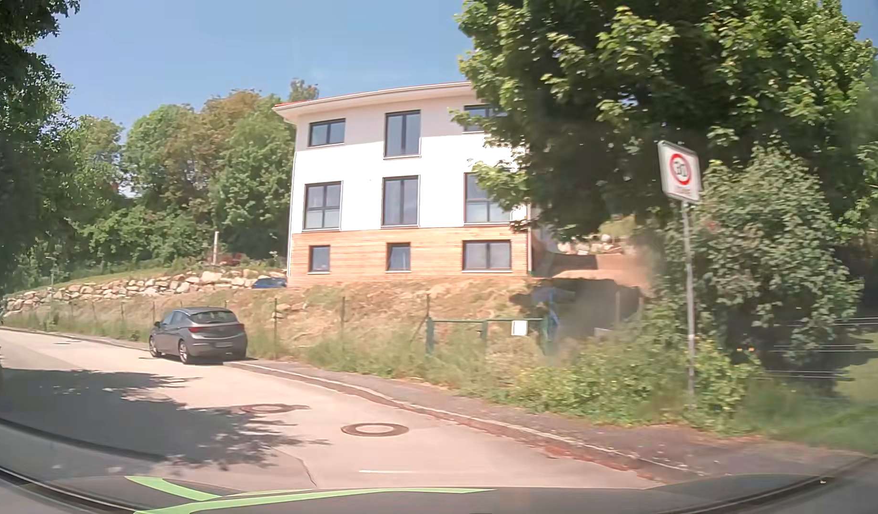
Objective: Follow the waypoints while adhering to traffic rules and regulations
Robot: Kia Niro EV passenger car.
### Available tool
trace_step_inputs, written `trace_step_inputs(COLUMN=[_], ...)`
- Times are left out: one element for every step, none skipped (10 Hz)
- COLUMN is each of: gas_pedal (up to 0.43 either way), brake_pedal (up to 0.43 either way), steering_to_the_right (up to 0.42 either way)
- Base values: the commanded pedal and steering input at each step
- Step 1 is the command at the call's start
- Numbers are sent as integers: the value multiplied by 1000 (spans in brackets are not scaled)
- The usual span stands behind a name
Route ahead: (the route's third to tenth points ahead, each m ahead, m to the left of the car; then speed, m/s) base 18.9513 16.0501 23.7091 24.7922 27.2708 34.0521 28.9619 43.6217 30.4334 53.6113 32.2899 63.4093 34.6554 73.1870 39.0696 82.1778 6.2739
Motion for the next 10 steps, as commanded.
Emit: trace_step_inputs(gas_pedal=[248, 260, 260, 260, 260, 260, 260, 260, 260, 260], brake_pedal=[0, 0, 0, 0, 0, 0, 0, 0, 0, 0], steering_to_the_right=[-414, -408, -402, -397, -382, -361, -331, -305, -273, -249])
